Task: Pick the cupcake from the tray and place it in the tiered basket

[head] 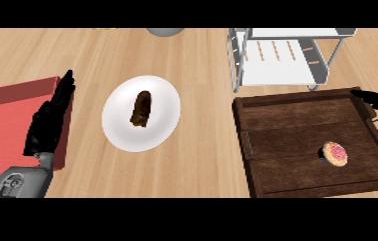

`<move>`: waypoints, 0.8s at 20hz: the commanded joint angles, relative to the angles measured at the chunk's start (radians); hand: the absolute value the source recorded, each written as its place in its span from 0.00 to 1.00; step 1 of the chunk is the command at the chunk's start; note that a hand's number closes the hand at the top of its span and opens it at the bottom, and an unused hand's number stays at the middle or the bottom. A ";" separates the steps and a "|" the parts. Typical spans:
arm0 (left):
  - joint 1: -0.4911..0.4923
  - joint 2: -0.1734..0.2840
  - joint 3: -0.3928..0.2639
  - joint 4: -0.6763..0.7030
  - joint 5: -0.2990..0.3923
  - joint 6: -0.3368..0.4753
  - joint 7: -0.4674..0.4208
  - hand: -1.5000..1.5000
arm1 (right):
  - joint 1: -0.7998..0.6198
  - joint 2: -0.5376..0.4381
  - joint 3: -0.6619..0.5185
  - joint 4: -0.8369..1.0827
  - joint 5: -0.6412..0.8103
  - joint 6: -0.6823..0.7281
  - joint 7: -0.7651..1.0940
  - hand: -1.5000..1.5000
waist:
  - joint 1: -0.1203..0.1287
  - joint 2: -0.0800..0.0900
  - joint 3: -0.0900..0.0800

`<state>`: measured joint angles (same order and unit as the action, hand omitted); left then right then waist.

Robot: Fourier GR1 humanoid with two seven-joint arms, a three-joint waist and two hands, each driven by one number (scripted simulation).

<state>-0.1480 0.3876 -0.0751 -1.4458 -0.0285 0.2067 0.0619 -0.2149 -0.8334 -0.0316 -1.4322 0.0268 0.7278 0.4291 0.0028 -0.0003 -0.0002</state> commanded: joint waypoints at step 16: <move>-0.020 -0.085 0.080 0.068 -0.090 -0.059 -0.045 0.50 | 0.147 0.142 -0.056 -0.259 0.296 0.009 -0.023 0.00 | -0.008 0.000 0.000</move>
<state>-0.1391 0.3298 -0.0056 -1.4288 -0.0961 0.1483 0.0362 -0.0857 -0.7373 -0.0820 -1.6087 0.2917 0.7326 0.3591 -0.0022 -0.0007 -0.0001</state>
